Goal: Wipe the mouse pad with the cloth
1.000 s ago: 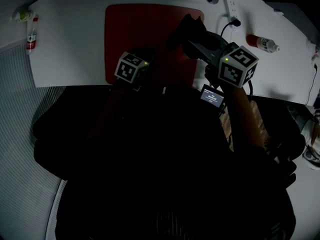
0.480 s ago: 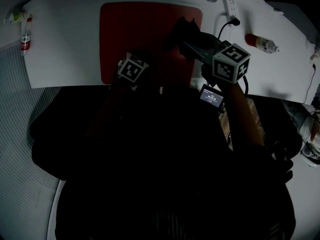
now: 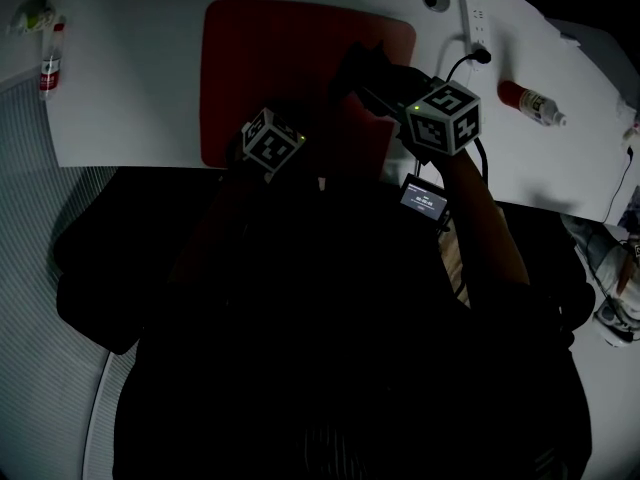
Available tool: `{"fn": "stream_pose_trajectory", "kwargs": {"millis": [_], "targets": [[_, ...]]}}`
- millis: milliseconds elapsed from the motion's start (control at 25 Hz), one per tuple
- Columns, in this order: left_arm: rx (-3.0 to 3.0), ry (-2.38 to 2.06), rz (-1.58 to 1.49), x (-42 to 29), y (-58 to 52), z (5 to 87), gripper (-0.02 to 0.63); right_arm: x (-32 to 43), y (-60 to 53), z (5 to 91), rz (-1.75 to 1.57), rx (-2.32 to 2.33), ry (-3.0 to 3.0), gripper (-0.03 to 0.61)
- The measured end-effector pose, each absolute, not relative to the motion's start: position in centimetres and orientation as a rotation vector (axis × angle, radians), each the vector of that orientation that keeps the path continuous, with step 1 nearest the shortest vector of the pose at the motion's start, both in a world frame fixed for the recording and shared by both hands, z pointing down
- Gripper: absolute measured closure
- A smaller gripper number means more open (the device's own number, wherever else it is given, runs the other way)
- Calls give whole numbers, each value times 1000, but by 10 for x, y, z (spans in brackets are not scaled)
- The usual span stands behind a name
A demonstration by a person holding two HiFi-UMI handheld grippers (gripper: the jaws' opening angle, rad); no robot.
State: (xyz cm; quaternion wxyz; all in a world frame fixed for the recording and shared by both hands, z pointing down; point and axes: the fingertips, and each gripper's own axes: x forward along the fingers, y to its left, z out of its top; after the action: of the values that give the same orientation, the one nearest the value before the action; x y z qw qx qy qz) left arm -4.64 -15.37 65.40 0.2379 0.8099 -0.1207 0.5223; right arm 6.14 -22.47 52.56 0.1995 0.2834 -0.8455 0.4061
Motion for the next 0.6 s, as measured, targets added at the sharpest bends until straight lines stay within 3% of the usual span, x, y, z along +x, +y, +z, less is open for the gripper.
{"fn": "stream_pose_trajectory", "kwargs": {"millis": [600], "targets": [[2201, -258, 1480, -47, -151, 651, 607, 70, -260, 594, 1052, 768, -2249, 489]]}}
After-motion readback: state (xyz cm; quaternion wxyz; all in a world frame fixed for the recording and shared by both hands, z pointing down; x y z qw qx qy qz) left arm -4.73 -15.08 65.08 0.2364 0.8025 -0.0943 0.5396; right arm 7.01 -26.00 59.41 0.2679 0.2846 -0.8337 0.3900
